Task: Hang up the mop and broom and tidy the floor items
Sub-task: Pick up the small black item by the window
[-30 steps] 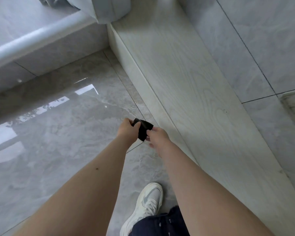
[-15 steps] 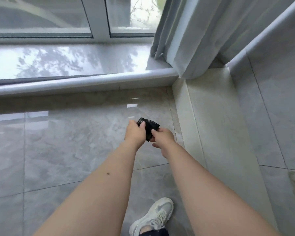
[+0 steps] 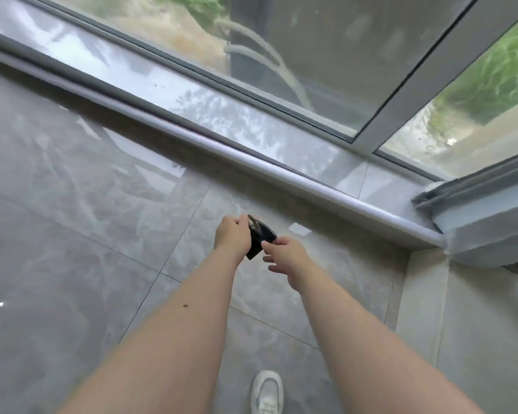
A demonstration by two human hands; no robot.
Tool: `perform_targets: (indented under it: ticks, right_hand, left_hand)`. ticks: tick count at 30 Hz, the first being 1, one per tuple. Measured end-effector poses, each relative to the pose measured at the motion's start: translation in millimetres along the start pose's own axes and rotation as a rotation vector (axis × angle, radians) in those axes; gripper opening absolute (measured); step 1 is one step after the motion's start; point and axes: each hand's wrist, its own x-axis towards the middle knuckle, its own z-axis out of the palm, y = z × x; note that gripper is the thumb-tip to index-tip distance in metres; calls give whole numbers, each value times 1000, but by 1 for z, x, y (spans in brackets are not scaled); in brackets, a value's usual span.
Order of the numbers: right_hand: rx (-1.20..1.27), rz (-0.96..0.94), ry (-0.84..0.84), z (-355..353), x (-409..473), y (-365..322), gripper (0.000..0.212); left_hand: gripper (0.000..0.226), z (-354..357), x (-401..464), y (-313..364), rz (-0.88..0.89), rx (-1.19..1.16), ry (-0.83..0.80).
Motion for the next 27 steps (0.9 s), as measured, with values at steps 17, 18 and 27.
perform_targets:
  ticks: [17, 18, 27]
  right_hand:
    - [-478, -268, -271, 282, -100, -93, 15]
    - [-509, -285, -293, 300, -111, -94, 14]
    - [-747, -365, -484, 476, -206, -83, 12]
  left_hand:
    - [28, -296, -13, -103, -240, -530, 430]
    - [33, -315, -16, -113, -256, -547, 452]
    - [33, -478, -63, -219, -350, -699, 636]
